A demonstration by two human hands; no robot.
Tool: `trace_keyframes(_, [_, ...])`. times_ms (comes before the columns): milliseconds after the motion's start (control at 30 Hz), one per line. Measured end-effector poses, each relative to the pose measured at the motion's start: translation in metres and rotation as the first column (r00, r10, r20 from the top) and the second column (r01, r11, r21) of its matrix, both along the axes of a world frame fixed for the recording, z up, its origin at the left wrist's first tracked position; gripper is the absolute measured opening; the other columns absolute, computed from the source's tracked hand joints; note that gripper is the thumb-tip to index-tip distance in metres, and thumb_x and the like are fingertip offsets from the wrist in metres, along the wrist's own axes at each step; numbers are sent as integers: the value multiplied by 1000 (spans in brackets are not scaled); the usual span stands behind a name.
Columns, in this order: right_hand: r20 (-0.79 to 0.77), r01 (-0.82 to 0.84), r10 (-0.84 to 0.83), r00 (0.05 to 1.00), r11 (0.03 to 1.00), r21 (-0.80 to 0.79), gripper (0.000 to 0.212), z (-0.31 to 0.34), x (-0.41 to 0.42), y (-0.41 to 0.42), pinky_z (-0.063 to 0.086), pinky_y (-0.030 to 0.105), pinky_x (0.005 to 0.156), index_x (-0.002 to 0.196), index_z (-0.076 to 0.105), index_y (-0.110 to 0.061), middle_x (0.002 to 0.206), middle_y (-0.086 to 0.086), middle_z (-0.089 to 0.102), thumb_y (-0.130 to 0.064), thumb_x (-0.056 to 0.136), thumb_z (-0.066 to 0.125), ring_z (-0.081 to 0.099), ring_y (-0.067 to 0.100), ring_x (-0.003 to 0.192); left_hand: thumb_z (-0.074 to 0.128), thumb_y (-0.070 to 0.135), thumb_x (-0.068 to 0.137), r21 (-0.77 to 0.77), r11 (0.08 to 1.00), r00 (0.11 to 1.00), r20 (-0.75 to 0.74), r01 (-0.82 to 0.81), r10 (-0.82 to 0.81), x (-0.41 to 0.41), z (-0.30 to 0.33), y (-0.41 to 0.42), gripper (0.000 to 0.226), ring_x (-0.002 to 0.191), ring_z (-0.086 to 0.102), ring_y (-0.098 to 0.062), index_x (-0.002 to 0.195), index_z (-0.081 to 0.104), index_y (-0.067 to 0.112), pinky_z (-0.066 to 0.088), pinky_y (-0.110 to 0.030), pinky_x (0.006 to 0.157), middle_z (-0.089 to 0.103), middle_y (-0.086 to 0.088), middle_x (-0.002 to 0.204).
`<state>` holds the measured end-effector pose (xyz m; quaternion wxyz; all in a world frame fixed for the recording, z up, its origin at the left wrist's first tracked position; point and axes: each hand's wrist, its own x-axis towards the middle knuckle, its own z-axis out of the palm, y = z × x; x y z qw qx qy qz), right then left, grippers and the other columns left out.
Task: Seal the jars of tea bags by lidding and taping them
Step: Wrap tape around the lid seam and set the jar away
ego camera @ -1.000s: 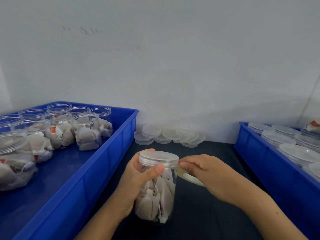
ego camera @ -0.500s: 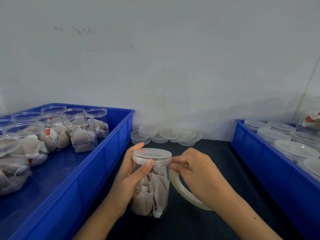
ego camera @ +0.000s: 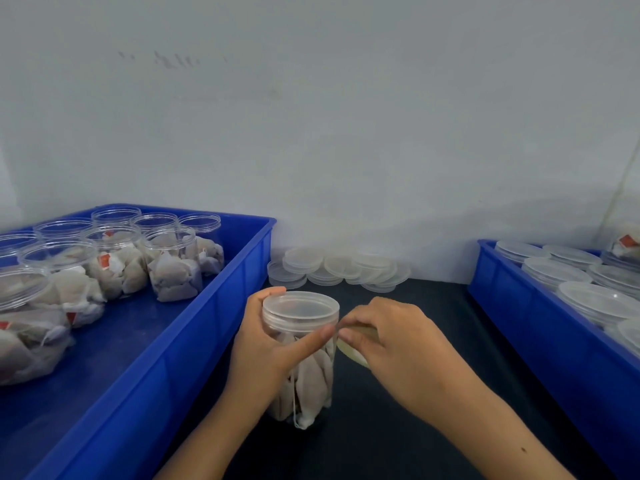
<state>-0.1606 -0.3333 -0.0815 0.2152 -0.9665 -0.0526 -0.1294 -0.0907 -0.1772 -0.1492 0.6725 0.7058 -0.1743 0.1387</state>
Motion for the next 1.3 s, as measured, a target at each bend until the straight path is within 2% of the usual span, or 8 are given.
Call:
trace_keyframes(167, [-105,64,-83,991,983,-175,40,-3,-2,-4,50,29,70,101,62,-22,81,-5,63,-50,100,34,61,13,75,93,49,47,-29,996,996,-29,82,-82,-2,-1,1,83,100,64,1,117,54,26,51,-13,82,67,14,105])
trace_keyframes(333, [-140,87,-111,984,981,-173,42,-2,-3,-8,48,34,90,127,49,-19,115,-1,63,-47,102,30,59,17,105,89,45,43,-102,980,977,-111,170,-181,-3,0,2,86,97,66,0,120,56,23,50,-9,74,69,16,103])
trace_keyframes(500, [-137,54,-82,987,980,-193,36,2,-2,-12,46,36,91,125,48,-25,108,-5,60,-44,103,27,55,14,100,81,52,43,-133,962,949,-176,239,-261,-2,1,4,87,99,67,-5,122,58,23,52,-14,73,71,10,107])
trace_keyframes(800, [-133,-31,26,991,999,-38,39,2,-1,-23,31,18,95,139,42,-45,138,-25,49,-48,101,34,41,1,129,84,49,41,-158,926,885,-277,342,-374,-2,0,7,92,103,68,-16,125,55,25,51,-33,86,71,3,111])
trace_keyframes(1000, [-94,-62,63,994,998,15,27,0,2,-26,38,13,81,121,51,-55,119,-26,60,-55,98,37,51,-2,109,88,54,36,-189,910,853,-319,369,-413,-4,-1,8,100,105,67,-28,122,53,18,55,-33,82,68,-15,116])
trace_keyframes(1133, [-177,-145,165,970,982,121,23,1,6,-28,46,33,98,112,55,-59,115,-16,65,-55,97,38,59,6,107,90,61,28,-219,893,831,-332,393,-447,-6,-1,9,107,102,69,-26,120,56,19,56,-28,75,71,-10,110])
trace_keyframes(1233, [-225,-155,207,952,961,228,21,2,9,-30,45,44,101,107,61,-59,118,-2,66,-51,96,44,61,17,110,83,58,46,-183,904,851,-307,386,-426,-8,2,6,85,97,70,-15,118,58,20,56,-23,73,73,-1,106])
trace_keyframes(1300, [-215,-124,180,960,960,250,23,-2,11,-30,47,47,99,110,63,-51,117,6,66,-51,97,44,62,22,108,73,63,60,-132,930,891,-270,342,-366,-8,5,4,77,106,66,-9,126,58,26,53,-27,87,68,2,120])
